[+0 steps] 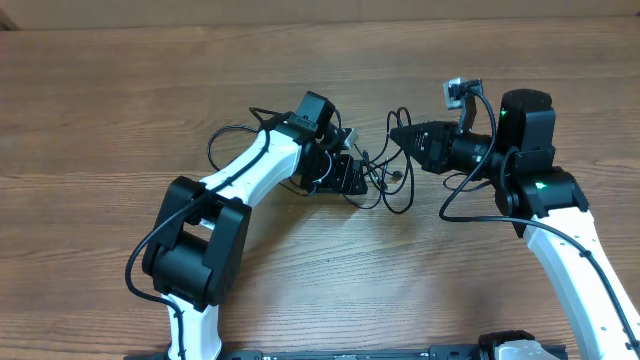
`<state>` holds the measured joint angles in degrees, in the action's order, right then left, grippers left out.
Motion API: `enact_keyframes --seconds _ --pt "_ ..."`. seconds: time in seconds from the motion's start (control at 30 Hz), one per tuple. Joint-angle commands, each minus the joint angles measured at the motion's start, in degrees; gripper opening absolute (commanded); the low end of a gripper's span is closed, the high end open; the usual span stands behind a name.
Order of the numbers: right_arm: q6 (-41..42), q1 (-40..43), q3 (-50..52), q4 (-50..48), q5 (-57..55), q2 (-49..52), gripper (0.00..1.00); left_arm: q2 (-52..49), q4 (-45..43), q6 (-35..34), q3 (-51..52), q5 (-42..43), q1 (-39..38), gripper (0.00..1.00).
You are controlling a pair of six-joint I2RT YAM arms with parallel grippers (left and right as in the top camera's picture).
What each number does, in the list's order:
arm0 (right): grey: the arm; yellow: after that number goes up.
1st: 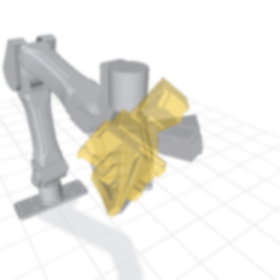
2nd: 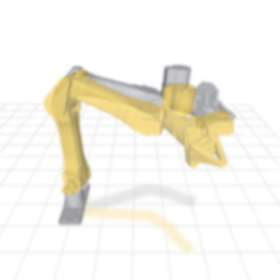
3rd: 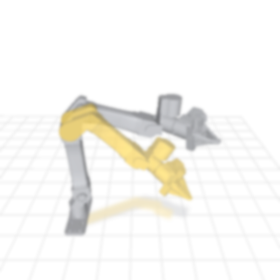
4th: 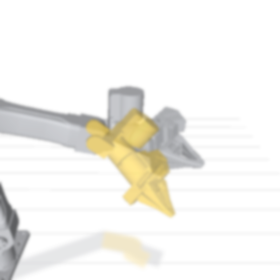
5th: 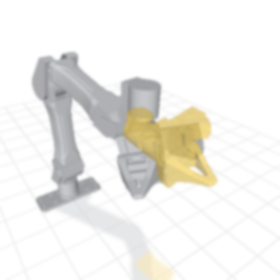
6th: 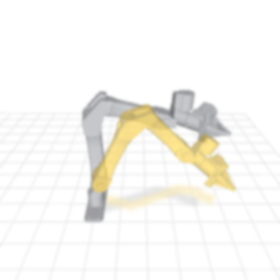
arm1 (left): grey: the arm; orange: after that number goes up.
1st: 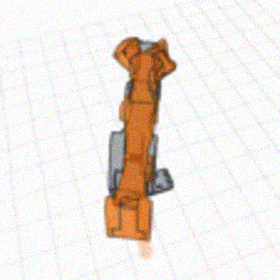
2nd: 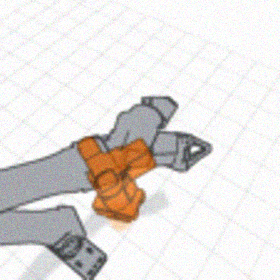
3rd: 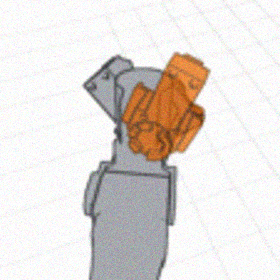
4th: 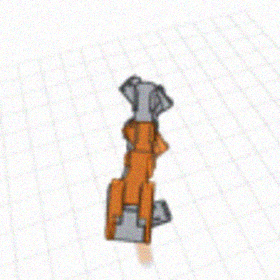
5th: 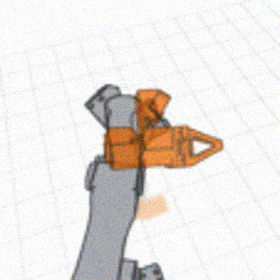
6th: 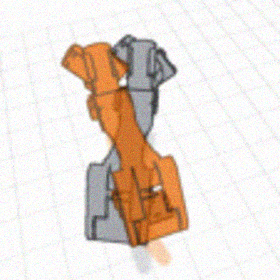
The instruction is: Untangle cables
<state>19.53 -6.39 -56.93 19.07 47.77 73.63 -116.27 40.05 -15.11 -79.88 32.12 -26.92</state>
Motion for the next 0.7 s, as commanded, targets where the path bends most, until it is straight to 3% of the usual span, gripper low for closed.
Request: enact_keyframes --seconds 0.0,0.1,0.33,0.67 --pt "1.6 0.0 -1.3 -0.8 0.3 -0.8 0.04 -0.7 0.2 -0.8 -0.9 -7.4 -0.2 0.65" --pt "1.7 0.0 -1.3 -0.7 -0.2 -0.8 0.04 -0.7 -0.7 -0.8 -0.9 -13.2 -0.2 0.66" --pt "1.9 0.0 -1.3 -0.4 -0.1 -0.8 0.04 -0.7 -8.4 -0.3 -0.9 -16.9 -0.2 0.69" --pt "1.9 0.0 -1.3 0.7 -0.3 -0.8 0.04 -0.7 -9.2 -0.3 -0.8 -15.6 -1.6 0.45"
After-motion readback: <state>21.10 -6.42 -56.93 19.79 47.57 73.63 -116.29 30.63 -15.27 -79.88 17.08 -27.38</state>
